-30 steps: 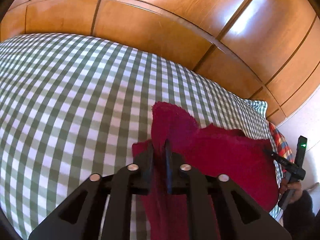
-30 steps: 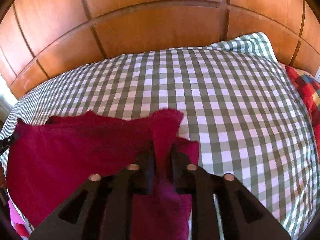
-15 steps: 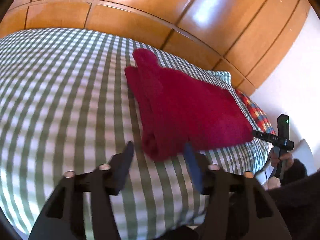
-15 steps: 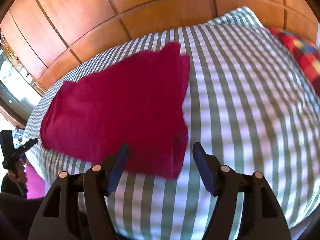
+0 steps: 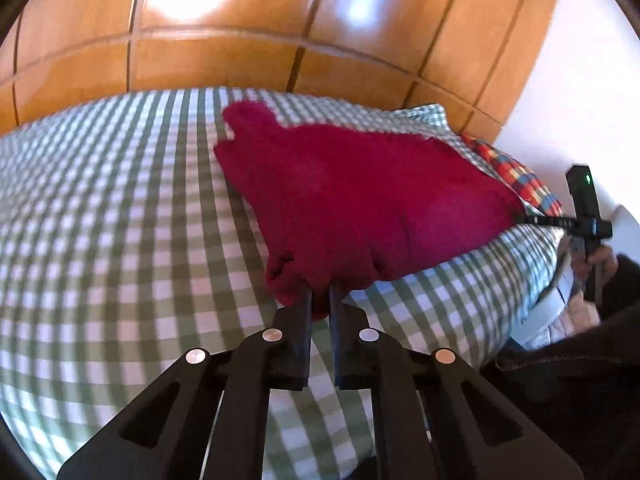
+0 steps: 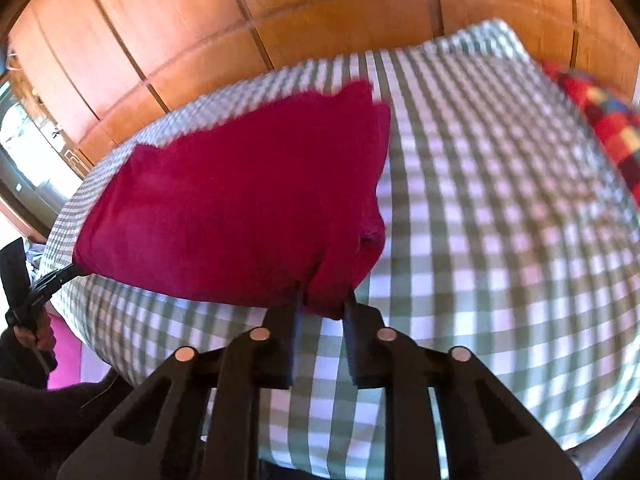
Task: Fold small clothes
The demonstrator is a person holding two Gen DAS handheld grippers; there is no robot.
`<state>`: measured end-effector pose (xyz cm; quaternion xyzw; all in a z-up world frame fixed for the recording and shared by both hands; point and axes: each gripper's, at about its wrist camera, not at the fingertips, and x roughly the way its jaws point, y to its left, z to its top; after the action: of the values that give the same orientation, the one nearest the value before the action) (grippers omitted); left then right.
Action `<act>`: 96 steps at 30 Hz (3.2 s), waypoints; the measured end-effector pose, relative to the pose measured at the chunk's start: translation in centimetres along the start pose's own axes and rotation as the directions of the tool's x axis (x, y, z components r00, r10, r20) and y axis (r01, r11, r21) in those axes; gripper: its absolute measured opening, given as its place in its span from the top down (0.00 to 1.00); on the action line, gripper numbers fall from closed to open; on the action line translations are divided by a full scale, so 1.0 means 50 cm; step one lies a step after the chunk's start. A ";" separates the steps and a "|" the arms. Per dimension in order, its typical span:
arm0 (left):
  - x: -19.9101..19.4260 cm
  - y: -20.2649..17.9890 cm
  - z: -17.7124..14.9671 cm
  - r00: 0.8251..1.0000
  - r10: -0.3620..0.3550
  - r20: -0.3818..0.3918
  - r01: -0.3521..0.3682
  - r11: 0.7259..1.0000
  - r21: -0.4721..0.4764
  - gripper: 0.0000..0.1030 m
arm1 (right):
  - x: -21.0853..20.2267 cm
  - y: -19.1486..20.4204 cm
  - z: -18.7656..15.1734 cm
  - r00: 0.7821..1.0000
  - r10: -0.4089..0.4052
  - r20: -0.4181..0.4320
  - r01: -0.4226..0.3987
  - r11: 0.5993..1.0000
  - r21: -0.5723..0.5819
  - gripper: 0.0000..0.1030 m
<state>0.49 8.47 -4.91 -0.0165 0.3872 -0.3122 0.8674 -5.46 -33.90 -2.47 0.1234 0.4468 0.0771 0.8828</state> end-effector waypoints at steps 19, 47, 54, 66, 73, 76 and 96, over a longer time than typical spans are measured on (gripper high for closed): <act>-0.064 0.052 -0.064 0.992 -0.109 0.067 0.125 0.945 -0.301 0.53 | -0.024 -0.064 0.017 0.998 -0.066 0.021 0.064 0.995 0.077 0.31; 0.203 0.103 0.135 0.987 0.159 -0.035 -0.162 0.923 -0.348 0.94 | 0.250 -0.051 0.213 0.920 -0.386 0.071 0.382 0.922 0.057 0.88; 0.146 0.085 0.127 0.978 0.210 -0.017 -0.202 0.913 -0.355 0.91 | 0.220 -0.061 0.211 0.905 -0.418 0.075 0.409 0.905 0.116 0.45; 0.003 0.051 -0.010 0.994 -0.091 0.061 0.108 0.916 -0.387 0.49 | 0.125 0.091 0.129 0.954 -0.226 0.194 0.235 0.972 -0.020 0.12; 0.014 -0.018 -0.072 0.997 -0.049 -0.061 0.034 0.973 -0.230 0.93 | 0.205 0.125 0.095 0.971 -0.198 0.135 0.209 0.975 -0.076 0.10; 0.003 -0.008 -0.088 0.997 -0.023 -0.073 0.008 0.980 -0.198 0.94 | 0.225 0.111 0.063 0.965 -0.183 0.189 0.208 0.971 -0.122 0.09; 0.088 -0.051 0.132 0.983 0.176 0.049 -0.165 0.970 -0.180 0.93 | 0.218 0.112 0.054 0.958 -0.183 0.222 0.213 0.969 -0.122 0.08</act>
<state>5.88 2.59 -2.52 -0.0693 0.3848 -0.2006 0.8983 3.01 -26.27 -7.73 0.0211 0.3547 0.0069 0.9347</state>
